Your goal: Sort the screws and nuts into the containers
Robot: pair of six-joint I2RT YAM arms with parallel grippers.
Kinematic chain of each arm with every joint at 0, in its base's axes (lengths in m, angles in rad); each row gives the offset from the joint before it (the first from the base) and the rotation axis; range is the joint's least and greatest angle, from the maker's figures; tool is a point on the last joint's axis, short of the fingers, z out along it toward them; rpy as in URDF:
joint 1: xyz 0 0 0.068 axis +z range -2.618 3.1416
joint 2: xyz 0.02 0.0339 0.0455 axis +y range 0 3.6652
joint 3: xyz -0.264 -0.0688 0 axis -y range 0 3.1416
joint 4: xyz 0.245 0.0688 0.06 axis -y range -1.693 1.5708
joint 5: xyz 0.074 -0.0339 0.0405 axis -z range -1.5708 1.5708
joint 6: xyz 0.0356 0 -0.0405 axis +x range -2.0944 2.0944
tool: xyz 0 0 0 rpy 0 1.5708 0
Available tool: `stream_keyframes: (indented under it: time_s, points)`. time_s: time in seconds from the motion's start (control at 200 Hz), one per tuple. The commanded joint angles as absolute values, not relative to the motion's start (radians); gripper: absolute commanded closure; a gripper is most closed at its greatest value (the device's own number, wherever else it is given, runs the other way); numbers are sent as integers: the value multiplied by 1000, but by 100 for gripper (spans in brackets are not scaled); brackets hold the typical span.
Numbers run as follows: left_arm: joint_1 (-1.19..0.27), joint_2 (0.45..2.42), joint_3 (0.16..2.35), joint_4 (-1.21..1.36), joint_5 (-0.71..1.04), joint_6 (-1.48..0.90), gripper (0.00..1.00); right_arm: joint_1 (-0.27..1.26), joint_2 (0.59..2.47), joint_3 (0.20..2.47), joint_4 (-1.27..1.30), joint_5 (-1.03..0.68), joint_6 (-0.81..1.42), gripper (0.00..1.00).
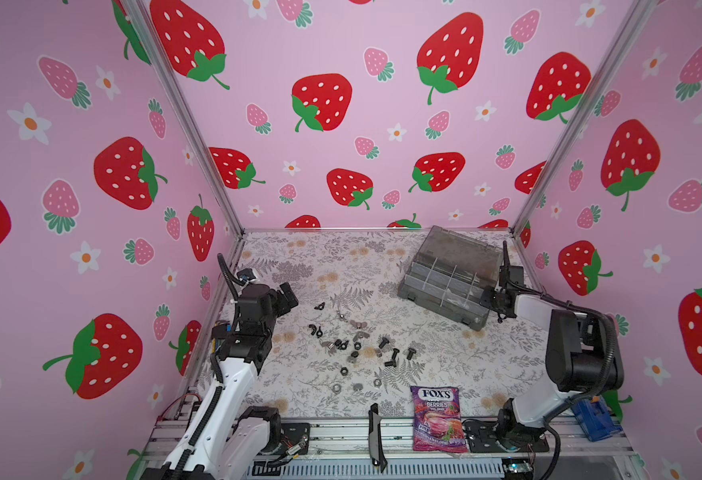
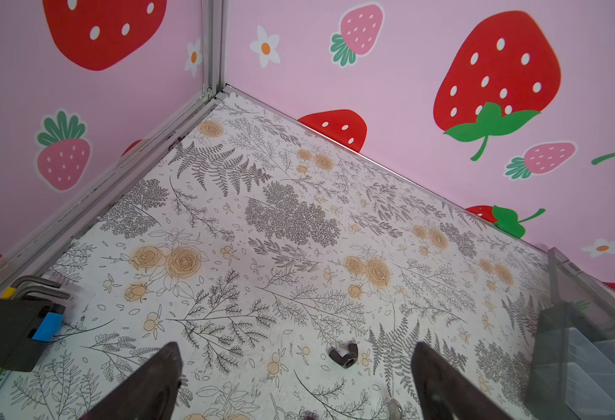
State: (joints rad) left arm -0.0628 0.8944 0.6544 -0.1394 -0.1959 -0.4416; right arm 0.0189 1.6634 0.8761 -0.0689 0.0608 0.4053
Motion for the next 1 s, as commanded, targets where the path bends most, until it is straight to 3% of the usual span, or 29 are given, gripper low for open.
stream_keyframes:
  time_s: [0.0,0.63,0.8,0.995]
  points:
    - [-66,878,673,-147,-218,-441,1,81,1696,885,-99,38,338,95]
    - [-66,862,658,-159,-218,-461,1,305,1880,1093,-101,41,401,95]
    - [-66,865,662,-179,-210,-476,1,313,1895,1137,-110,50,407,87]
    - [-66,894,690,-242,-208,-515,1,313,1862,1173,-167,97,409,70]
